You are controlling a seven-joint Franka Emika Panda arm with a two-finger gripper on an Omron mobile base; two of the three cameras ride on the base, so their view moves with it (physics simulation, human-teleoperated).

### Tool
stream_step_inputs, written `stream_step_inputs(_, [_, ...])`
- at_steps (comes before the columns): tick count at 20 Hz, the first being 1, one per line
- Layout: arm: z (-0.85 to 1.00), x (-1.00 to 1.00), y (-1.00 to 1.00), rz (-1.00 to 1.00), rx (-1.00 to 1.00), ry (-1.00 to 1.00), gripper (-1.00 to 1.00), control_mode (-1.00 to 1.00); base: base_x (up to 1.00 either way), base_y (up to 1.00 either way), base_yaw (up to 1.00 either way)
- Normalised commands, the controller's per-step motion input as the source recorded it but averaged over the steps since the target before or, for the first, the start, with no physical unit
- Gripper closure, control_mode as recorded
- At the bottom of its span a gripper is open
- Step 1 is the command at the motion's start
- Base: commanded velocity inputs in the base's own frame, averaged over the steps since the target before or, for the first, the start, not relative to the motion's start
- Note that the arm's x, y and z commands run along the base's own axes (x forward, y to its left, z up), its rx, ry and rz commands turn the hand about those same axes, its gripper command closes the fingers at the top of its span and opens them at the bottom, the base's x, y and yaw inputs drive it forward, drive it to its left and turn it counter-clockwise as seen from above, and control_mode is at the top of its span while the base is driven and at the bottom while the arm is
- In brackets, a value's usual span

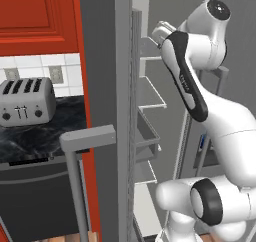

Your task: Place the tupperware containing the shrimp and mushroom meal in the microwave. Close the microwave door and press the start button to reheat the meal.

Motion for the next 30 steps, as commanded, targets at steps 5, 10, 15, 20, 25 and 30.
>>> stream_step_inputs(5, [-0.41, 0.18, 0.25, 0.00, 0.00, -0.05, -1.00, -1.00, 0.00, 0.00, 0.00])
stream_step_inputs(10, [-0.04, 0.32, 0.06, -0.02, 0.00, 0.00, -1.00, -1.00, 0.00, 0.00, 0.00])
stream_step_inputs(15, [0.07, 0.36, 0.00, -0.02, 0.00, 0.02, -1.00, -1.00, 0.00, 0.00, 0.00])
stream_step_inputs(20, [0.23, 0.32, 0.09, 0.00, 0.00, 0.01, -1.00, -1.00, 0.00, 0.00, 0.00])
stream_step_inputs(25, [0.15, 0.36, 0.16, 0.00, -0.01, 0.00, -1.00, -1.00, 0.00, 0.00, 0.00])
stream_step_inputs(30, [0.01, 0.52, 0.12, 0.00, 0.00, 0.04, -1.00, -1.00, 0.00, 0.00, 0.00])
